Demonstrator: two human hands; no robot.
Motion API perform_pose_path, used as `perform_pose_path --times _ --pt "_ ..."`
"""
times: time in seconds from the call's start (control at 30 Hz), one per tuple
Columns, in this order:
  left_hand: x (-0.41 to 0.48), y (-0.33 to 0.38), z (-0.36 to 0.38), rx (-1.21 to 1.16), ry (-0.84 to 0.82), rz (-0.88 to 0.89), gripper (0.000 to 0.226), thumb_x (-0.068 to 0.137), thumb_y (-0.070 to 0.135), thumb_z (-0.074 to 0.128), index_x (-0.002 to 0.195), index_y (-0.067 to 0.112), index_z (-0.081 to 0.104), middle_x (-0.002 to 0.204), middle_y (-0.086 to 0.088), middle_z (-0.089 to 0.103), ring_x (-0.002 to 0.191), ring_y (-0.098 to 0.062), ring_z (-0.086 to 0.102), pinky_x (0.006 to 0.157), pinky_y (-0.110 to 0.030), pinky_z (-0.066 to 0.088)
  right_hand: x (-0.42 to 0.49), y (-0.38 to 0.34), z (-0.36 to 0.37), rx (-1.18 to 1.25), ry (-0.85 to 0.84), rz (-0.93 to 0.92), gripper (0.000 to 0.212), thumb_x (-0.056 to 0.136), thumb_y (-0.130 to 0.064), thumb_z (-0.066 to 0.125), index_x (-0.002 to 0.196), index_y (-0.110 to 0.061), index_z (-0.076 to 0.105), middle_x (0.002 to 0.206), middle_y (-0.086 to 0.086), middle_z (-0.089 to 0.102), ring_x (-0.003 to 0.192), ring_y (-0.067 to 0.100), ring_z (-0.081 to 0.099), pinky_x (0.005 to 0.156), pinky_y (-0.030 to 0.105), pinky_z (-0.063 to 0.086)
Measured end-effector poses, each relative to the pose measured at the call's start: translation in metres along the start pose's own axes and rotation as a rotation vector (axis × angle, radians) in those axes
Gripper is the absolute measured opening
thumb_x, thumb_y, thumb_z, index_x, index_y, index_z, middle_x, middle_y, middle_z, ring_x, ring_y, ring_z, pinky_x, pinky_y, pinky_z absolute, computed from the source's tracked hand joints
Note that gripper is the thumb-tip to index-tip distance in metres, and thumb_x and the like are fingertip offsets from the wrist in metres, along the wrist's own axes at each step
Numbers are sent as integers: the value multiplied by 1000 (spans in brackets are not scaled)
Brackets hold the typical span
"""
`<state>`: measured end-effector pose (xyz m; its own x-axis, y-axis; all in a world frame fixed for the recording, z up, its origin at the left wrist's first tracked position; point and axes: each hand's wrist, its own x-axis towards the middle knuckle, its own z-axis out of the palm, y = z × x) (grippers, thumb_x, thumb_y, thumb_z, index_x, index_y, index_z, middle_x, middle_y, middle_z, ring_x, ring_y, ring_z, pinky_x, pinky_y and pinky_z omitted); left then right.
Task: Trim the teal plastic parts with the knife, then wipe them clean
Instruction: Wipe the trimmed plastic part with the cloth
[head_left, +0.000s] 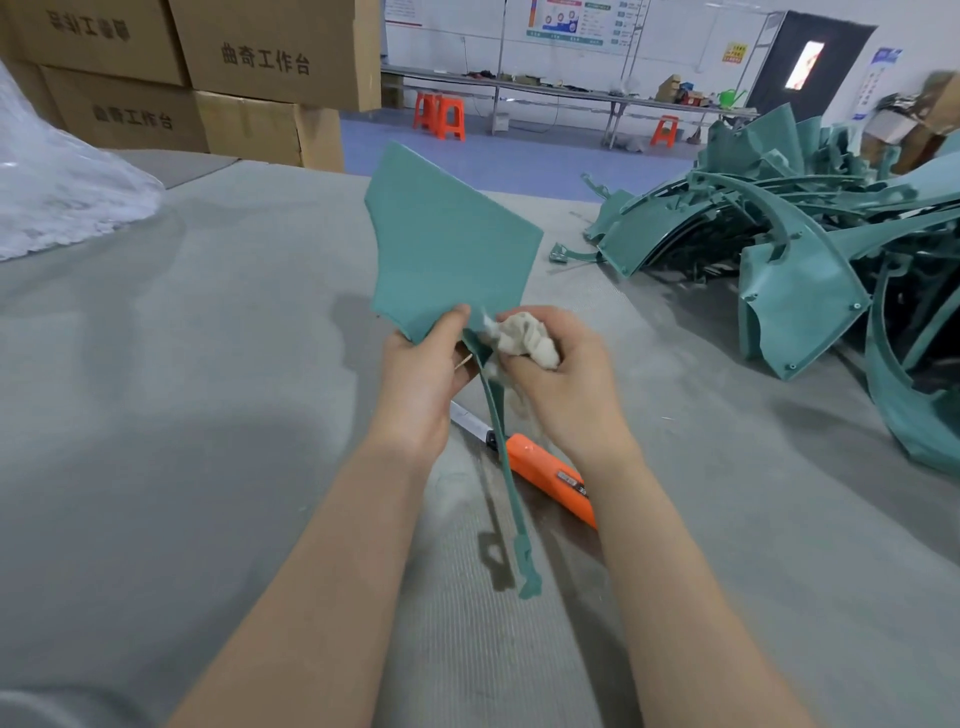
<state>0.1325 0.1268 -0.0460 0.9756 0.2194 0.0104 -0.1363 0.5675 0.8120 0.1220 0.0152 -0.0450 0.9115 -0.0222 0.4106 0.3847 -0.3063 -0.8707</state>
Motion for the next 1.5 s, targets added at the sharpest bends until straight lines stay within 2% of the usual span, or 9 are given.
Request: perform_pose_path --times 0.23,0.37,0.47,0.73,0.9,1.03,1.17,1.4,1.5 --pt "4 -1 -5 7 70 -9 13 94 9 58 88 20 61 73 8 72 75 -16 67 79 -34 45 -1 5 0 -376 -208 -43 22 76 6 65 91 -8 73 96 9 62 89 22 58 75 25 41" --pt "3 0 -2 -31 -4 -65 12 95 7 56 103 14 61 84 0 72 67 -12 69 65 -24 55 -1 4 1 -344 -21 -103 27 74 10 62 94 -6 72 92 2 56 80 11 50 70 6 36" --pt "-1 -5 2 48 -40 -92 13 95 6 55 95 16 63 80 0 72 64 -11 70 58 -22 56 0 3 -3 -334 45 -113 28 74 11 61 95 -6 71 93 1 53 80 11 49 70 8 36" --pt "4 -6 -6 36 9 -104 16 95 9 55 106 18 61 92 0 72 74 -13 71 78 -32 54 1 2 -10 -392 -289 -10 22 74 5 65 87 -11 72 89 4 59 85 21 58 76 30 45" --pt "9 0 -13 -67 51 -108 26 96 11 56 121 11 55 102 -6 70 80 -14 71 79 -30 58 -1 7 -13 -342 -380 83 20 76 11 62 84 -7 69 80 2 66 74 12 64 71 24 54" --pt "10 5 -15 -94 33 -74 23 96 10 55 119 11 57 103 -6 70 80 -13 71 78 -29 58 0 10 -14 -235 -233 130 20 82 4 62 88 -15 64 76 -4 64 69 7 60 61 13 46" --pt "9 6 -15 -96 4 -77 21 97 10 54 118 11 58 105 -7 70 84 -15 71 78 -30 58 4 6 -14 0 31 197 18 84 -10 69 96 -18 59 85 -6 63 82 13 59 76 33 49" --pt "5 2 -7 -92 -14 -85 26 96 9 55 122 9 57 97 -3 71 75 -12 72 70 -24 57 -2 6 2 135 -170 226 13 86 -1 68 96 2 60 85 12 61 81 20 57 85 49 51" --pt "3 -1 -3 -47 -28 -110 26 96 10 55 121 9 57 99 -5 71 73 -11 70 69 -23 56 0 9 4 117 -111 172 12 85 2 67 88 -7 61 83 9 62 80 21 57 85 51 50"
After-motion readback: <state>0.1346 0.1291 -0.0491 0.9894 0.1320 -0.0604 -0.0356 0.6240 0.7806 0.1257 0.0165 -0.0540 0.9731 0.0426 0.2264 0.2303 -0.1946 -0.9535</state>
